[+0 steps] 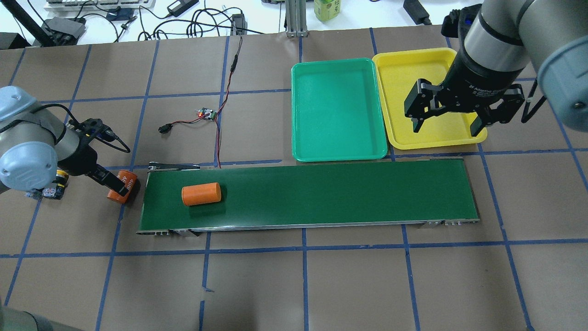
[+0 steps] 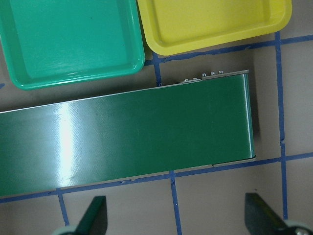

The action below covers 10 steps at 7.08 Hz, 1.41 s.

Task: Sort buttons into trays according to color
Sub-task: 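Release the cylinder on the belt and grasp the second orange cylinder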

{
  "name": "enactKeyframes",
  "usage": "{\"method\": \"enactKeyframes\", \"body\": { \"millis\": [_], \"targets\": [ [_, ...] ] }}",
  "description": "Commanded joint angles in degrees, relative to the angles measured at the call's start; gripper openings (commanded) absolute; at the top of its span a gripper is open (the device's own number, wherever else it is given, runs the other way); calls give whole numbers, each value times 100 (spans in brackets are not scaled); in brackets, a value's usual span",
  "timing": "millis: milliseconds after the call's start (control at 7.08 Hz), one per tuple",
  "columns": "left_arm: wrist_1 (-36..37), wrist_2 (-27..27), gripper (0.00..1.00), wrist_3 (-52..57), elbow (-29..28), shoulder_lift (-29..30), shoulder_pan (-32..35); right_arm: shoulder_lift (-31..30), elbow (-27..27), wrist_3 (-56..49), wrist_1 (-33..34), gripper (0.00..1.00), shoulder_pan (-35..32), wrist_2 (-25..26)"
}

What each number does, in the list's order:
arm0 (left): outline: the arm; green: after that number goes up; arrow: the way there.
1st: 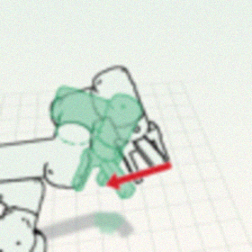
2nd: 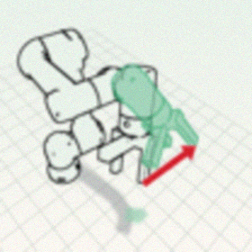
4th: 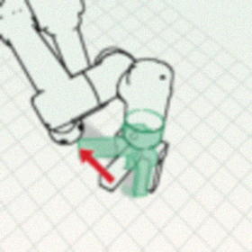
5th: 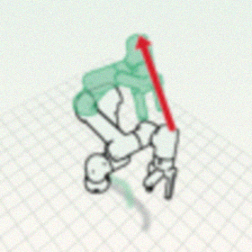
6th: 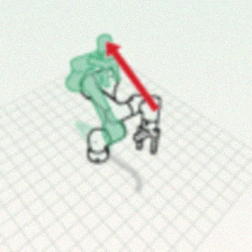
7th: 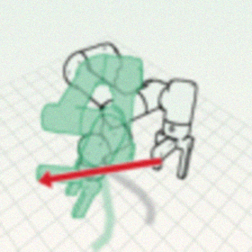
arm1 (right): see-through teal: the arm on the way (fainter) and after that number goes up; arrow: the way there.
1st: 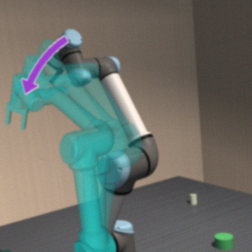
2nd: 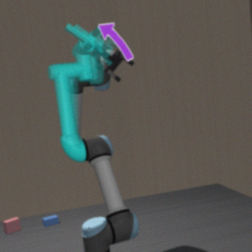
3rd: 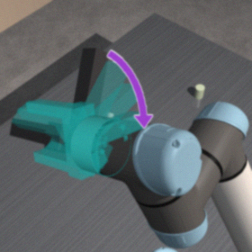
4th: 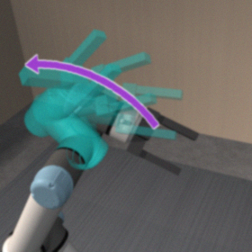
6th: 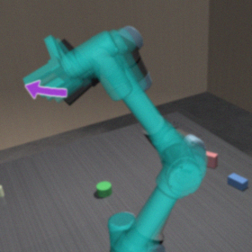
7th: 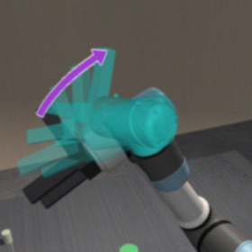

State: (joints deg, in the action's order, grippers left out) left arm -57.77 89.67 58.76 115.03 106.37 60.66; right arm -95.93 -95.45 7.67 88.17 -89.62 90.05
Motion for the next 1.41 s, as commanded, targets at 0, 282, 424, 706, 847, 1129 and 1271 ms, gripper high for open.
{"method": "enactKeyframes", "body": {
  "millis": [0, 282, 424, 706, 847, 1129, 1271],
  "targets": [
    [328, 209, 73, -171, 108, 199, -2, 4, 0, 7, 7, 100, -3, -5],
    [407, 183, 0, -172, 134, 183, -2, 4, 0, 24, 7, 100, -3, -14],
    [389, 235, 0, -163, 38, -9, -2, 4, 0, 16, 7, 100, -3, -22],
    [-901, 332, 0, 20, -714, -596, 173, 4, 0, 42, 7, 100, -3, -31],
    [-1477, 306, 0, 691, -831, -965, 513, -4, 0, 42, 7, 100, -3, -23],
    [-1440, 289, 0, 2029, -107, -1503, 1365, -4, 0, 51, 7, 100, -3, -23],
    [-1352, 349, 0, 2365, 245, -1644, 1909, -4, 0, 51, -1, 100, -3, -14]
  ]
}}
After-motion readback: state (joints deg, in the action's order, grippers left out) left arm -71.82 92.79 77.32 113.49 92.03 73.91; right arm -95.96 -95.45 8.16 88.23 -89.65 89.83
